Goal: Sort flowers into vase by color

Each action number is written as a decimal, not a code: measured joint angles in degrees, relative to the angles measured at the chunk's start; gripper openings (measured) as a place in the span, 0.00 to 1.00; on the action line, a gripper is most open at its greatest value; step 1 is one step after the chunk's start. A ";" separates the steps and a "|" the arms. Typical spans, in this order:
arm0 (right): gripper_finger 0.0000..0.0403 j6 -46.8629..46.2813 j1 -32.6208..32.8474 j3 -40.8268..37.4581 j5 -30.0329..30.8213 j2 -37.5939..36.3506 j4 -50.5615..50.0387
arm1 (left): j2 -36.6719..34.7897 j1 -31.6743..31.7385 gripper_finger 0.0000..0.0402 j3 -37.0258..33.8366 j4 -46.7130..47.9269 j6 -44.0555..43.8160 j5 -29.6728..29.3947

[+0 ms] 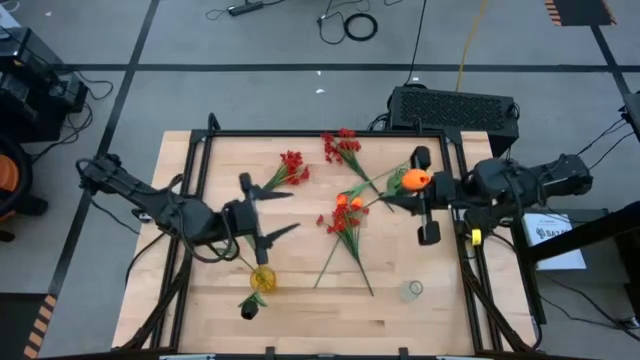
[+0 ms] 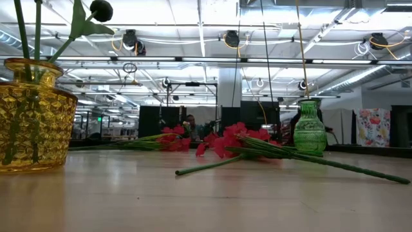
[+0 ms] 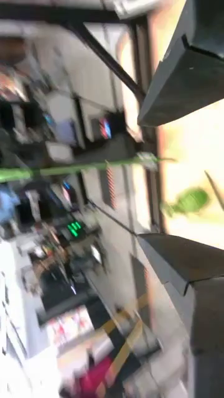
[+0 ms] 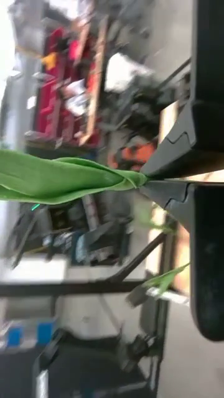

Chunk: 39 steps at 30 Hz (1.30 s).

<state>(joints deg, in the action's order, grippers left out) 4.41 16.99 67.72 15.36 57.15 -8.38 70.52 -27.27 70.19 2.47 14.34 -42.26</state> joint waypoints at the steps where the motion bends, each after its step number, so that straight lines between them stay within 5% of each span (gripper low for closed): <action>1: 0.00 -0.77 0.00 0.00 1.31 -0.58 -2.20 | -0.56 -0.21 0.75 0.00 1.69 0.02 -1.32; 8: 0.00 -5.31 1.31 -4.96 9.22 -4.45 -7.49 | -1.58 -0.60 0.75 0.00 11.10 -7.10 -2.01; 22: 0.00 -18.84 5.06 -18.85 20.73 -9.56 -6.53 | -1.29 -0.63 0.75 0.00 11.95 -12.28 -1.99; 39: 0.00 -20.60 7.23 -20.90 22.68 -8.51 -6.31 | 3.33 1.61 0.75 0.00 8.30 -12.18 -1.71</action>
<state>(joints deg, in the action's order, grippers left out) -16.19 24.23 46.83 38.04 48.64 -14.68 73.85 -25.66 70.19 10.77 2.16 -43.97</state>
